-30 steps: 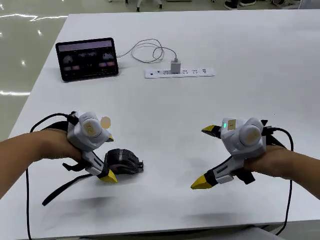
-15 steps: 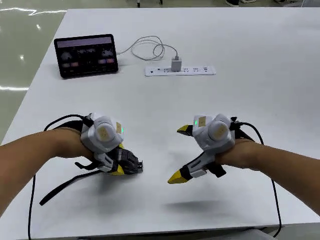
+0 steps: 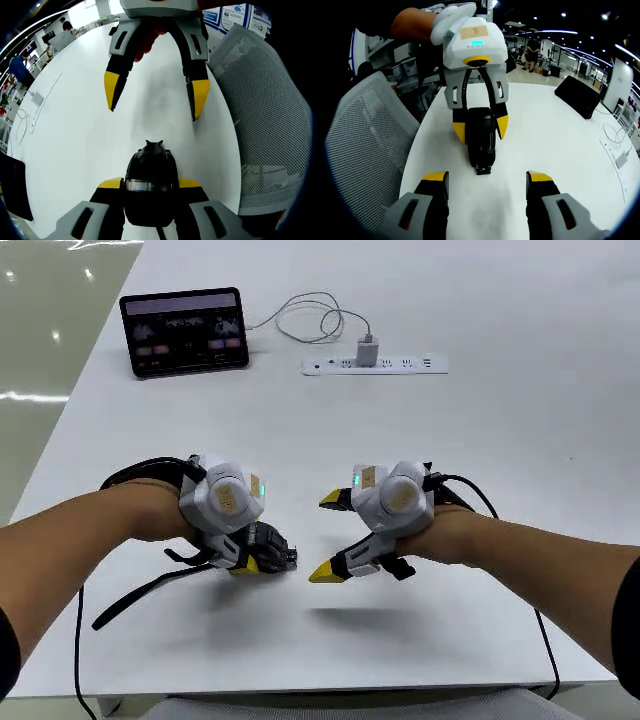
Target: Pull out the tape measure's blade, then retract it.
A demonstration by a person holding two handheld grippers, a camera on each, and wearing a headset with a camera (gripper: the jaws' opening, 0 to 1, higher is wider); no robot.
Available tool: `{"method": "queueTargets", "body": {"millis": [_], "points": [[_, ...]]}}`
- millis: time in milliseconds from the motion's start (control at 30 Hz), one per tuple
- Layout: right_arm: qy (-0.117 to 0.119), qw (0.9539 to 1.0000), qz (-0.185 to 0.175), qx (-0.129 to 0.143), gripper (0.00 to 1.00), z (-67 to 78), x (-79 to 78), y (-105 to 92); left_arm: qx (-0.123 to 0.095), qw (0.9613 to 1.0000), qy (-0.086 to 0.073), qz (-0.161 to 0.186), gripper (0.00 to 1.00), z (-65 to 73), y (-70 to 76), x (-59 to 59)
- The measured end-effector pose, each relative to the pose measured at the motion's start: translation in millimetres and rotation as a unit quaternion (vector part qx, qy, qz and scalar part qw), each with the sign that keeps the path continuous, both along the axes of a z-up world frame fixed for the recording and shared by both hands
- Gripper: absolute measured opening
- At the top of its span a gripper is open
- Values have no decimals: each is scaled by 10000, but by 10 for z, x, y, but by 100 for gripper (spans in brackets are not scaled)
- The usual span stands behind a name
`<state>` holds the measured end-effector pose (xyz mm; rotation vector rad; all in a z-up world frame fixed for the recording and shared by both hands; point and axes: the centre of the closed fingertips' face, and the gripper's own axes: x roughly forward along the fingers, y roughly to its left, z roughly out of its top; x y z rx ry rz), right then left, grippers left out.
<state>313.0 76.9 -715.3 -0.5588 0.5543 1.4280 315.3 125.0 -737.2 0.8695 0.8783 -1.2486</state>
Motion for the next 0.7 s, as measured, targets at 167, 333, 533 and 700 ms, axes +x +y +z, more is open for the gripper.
{"method": "queueTargets", "body": {"millis": [167,333,533,700], "points": [[-99,9997,177,-97,44,-111,6,140,-32,10000,34,19,34,-3,-2,6],[-160,9986,326,-382,28,-291,-13,185,-82,9999,129,38,34,-4,-6,13],[-33,9984,389,-400,21,-364,-61,222,-129,9998,140,61,35,-3,-12,12],[-150,9981,381,-466,12,-414,-40,252,-153,9997,166,65,35,2,-14,5]]}}
